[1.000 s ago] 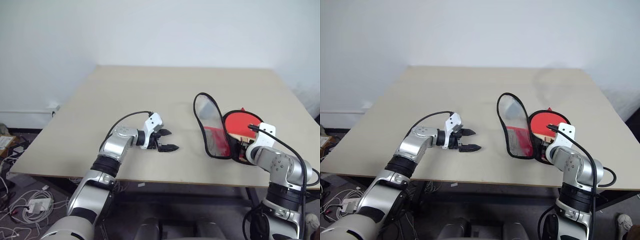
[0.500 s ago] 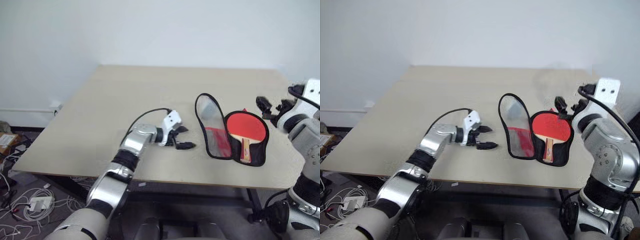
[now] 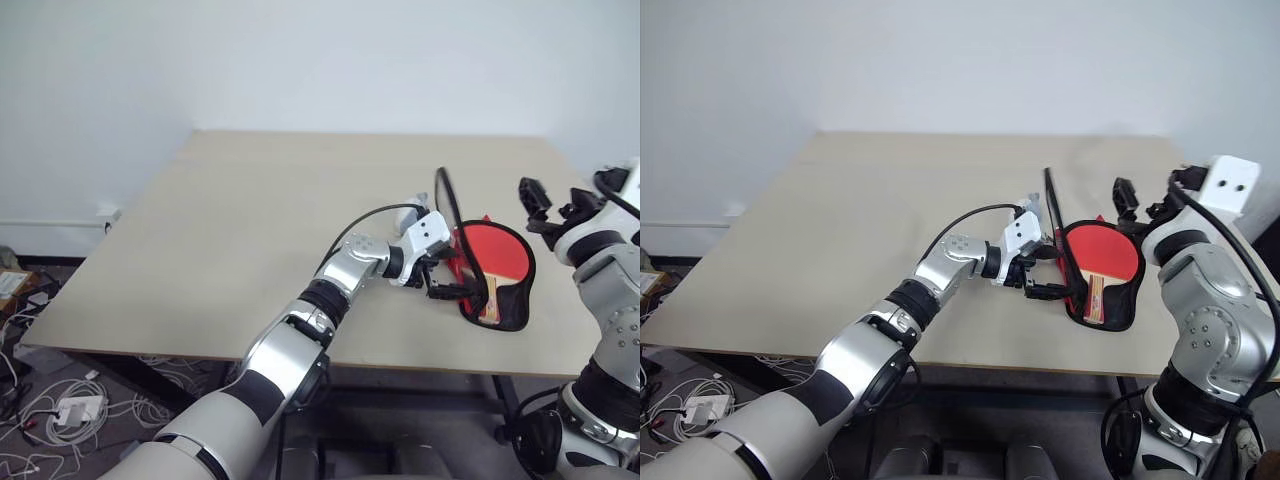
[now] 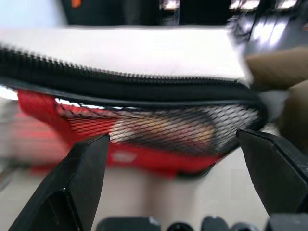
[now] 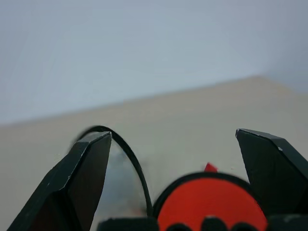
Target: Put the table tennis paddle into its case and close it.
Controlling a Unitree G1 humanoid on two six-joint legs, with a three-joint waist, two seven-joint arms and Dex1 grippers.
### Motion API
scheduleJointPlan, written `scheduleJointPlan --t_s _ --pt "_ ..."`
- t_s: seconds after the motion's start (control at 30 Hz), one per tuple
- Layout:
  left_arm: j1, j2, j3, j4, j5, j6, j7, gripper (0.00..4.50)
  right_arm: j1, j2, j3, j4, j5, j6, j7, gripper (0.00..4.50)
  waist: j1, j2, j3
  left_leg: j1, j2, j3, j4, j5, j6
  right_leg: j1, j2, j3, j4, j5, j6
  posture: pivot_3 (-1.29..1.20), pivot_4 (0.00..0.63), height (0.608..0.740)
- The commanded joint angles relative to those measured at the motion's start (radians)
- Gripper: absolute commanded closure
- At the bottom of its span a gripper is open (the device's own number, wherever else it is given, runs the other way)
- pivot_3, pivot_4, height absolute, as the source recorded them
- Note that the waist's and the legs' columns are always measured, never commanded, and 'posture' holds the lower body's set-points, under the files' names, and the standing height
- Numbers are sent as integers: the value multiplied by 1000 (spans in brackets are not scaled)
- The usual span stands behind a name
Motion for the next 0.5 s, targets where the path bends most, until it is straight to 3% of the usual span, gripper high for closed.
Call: scheduleJointPlan --t_s 0.03,0.2,0.3,0.5 --pt "35 -63 0 -74 -23 28 -29 0 -14 -6 -15 -46 26 -31 -18 14 0 0 0 0 0 0 0 0 0 0 0 0 0 0 0 0 0 740" --pt "136 -4 7 -223 -73 180 -109 0 15 -5 5 -40 35 -25 -26 14 -1 1 0 0 0 0 -1 0 0 0 0 1 0 0 0 0 0 740" --pt "204 94 1 -371 -95 256 -183 0 27 14 28 -17 37 -33 -30 14 -3 1 0 0 0 1 -1 0 0 0 0 2 0 0 0 0 0 740" --pt "287 301 40 -603 -164 422 -245 0 90 15 223 81 -29 -58 -4 14 -4 3 -1 2 0 0 -1 0 1 0 1 2 2 0 0 0 0 740"
